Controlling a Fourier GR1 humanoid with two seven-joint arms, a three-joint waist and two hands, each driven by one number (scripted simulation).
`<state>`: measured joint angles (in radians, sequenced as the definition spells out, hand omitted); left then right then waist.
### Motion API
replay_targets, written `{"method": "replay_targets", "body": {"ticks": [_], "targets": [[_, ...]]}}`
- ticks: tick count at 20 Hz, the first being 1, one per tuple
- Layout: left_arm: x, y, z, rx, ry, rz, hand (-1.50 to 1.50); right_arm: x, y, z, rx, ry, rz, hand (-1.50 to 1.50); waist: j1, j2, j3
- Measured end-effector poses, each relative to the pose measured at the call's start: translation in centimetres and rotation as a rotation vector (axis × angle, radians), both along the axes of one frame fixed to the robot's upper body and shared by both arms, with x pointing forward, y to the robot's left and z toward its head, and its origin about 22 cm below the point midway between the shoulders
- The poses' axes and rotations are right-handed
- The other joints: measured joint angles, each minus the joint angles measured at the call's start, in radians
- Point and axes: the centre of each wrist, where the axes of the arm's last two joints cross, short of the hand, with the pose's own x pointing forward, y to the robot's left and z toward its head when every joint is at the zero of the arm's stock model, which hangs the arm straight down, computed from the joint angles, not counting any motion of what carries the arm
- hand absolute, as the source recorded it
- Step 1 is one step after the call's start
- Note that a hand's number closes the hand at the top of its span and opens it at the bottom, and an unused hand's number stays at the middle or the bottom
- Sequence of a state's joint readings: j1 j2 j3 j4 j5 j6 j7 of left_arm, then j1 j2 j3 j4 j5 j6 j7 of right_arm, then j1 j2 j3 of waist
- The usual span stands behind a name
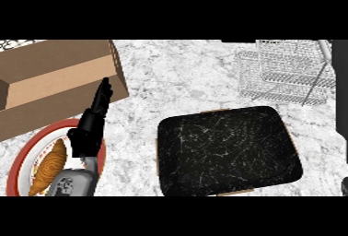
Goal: Pick the squash from the tray and place it in the tiered basket
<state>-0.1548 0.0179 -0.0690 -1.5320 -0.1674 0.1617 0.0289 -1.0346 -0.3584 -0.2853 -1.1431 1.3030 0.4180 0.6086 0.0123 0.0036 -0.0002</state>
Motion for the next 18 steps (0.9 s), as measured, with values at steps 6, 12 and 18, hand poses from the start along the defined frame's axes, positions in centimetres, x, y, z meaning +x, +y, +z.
{"method": "replay_targets", "body": {"ticks": [6, 12, 18], "targets": [[-0.1, 0.1, 0.0, 0.006, -0.002, 0.002, 0.00, 0.9, -3.5, -1.5, 0.209, -0.047, -0.057, -1.50, 0.001, 0.001, 0.001], [-0.4, 0.0, 0.6, 0.005, -0.002, -0.001, 0.00, 1.2, -5.4, -2.2, 0.393, -0.147, -0.045, -1.50, 0.000, -0.001, 0.001], [0.1, 0.0, 0.5, 0.004, -0.003, 0.013, 0.00, -0.2, -7.9, -1.1, 0.513, -0.360, -0.132, -1.50, -0.011, -0.003, 0.000]]}}
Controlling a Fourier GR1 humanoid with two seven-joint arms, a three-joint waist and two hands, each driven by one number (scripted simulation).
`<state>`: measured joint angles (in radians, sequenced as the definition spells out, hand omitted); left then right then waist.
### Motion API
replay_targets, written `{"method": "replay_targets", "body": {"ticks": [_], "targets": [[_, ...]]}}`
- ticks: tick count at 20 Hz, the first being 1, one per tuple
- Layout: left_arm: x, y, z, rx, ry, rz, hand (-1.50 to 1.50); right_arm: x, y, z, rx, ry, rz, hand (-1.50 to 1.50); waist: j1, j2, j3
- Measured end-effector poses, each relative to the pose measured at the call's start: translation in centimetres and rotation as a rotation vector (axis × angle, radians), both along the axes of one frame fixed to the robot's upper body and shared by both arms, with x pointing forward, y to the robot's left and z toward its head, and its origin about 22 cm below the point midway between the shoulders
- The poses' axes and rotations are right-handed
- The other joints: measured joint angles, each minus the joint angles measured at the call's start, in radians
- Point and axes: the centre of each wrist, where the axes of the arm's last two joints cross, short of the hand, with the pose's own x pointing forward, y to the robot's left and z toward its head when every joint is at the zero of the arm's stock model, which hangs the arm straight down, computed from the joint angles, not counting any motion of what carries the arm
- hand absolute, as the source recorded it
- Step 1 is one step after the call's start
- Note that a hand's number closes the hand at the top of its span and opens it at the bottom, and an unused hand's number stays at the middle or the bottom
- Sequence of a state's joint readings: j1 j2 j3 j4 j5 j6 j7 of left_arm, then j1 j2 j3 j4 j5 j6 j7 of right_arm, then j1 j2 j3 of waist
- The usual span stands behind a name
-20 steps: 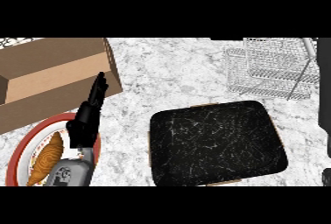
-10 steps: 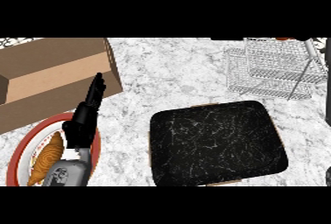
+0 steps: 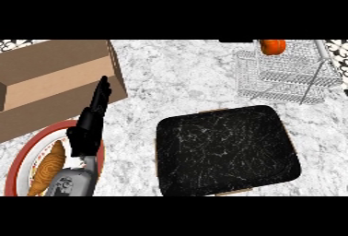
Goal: Pick the squash from the tray and place it in the tiered basket
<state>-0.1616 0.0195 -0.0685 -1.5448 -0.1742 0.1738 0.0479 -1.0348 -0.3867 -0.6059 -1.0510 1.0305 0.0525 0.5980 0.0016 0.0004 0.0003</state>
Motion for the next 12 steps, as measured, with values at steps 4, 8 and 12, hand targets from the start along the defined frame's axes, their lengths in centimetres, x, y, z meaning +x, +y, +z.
{"method": "replay_targets", "body": {"ticks": [4, 8, 12], "targets": [[-0.4, 0.6, -0.1, -0.001, 0.004, 0.014, 0.00, -2.5, -3.2, 0.6, 0.081, -0.067, -0.100, -1.50, -0.013, -0.005, 0.000], [-0.9, 1.3, -0.2, 0.000, 0.013, 0.025, 0.00, -6.4, -7.5, 0.7, 0.170, -0.139, -0.167, -1.50, -0.026, -0.010, 0.000], [-1.4, 1.8, -0.3, 0.000, 0.016, 0.042, 0.00, -11.8, -11.7, -0.7, 0.230, -0.180, -0.181, -1.50, -0.044, -0.014, 0.000]]}}
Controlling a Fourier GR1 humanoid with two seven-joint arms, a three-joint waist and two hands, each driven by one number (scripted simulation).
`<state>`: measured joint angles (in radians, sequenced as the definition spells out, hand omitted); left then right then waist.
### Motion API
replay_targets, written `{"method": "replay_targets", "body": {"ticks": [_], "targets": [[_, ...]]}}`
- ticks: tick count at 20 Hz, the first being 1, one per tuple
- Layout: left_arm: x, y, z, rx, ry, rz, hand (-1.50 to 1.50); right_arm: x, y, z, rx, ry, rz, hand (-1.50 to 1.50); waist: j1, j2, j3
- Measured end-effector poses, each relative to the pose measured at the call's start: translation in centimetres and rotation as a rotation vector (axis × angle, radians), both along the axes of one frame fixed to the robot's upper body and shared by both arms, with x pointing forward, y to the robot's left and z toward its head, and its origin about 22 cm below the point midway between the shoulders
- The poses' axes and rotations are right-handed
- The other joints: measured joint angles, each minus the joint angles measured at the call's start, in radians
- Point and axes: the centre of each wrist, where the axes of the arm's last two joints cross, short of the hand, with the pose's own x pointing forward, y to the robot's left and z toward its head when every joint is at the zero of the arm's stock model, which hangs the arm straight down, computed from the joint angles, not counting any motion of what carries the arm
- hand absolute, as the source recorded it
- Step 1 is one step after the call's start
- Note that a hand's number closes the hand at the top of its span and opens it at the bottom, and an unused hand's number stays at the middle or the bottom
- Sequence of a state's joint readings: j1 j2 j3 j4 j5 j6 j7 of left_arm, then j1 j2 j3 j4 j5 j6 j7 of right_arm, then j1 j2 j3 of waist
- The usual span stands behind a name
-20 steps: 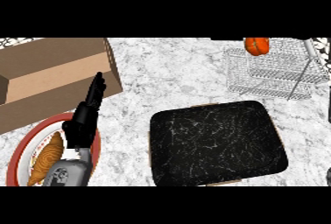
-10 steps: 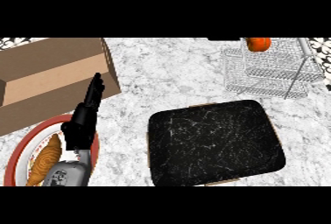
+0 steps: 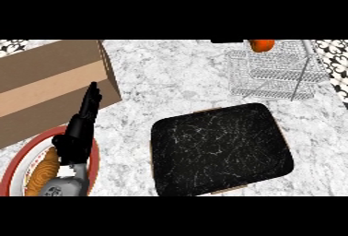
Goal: Pick the squash from the tray and place it in the tiered basket
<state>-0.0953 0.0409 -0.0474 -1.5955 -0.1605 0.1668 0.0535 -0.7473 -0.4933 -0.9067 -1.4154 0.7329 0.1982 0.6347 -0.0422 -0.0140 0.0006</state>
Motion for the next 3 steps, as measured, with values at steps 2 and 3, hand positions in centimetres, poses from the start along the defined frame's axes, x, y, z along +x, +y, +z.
{"method": "replay_targets", "body": {"ticks": [2, 3], "targets": [[0.0, 0.0, -0.1, 0.000, 0.000, 0.006, 0.00, -3.1, -1.9, -1.1, 0.012, -0.019, -0.003, -1.50, -0.005, 0.000, 0.000], [0.0, 0.2, 0.1, 0.002, -0.003, 0.008, 0.00, -4.6, -2.6, -1.6, 0.019, -0.024, -0.002, -1.50, -0.005, 0.000, 0.000]]}}
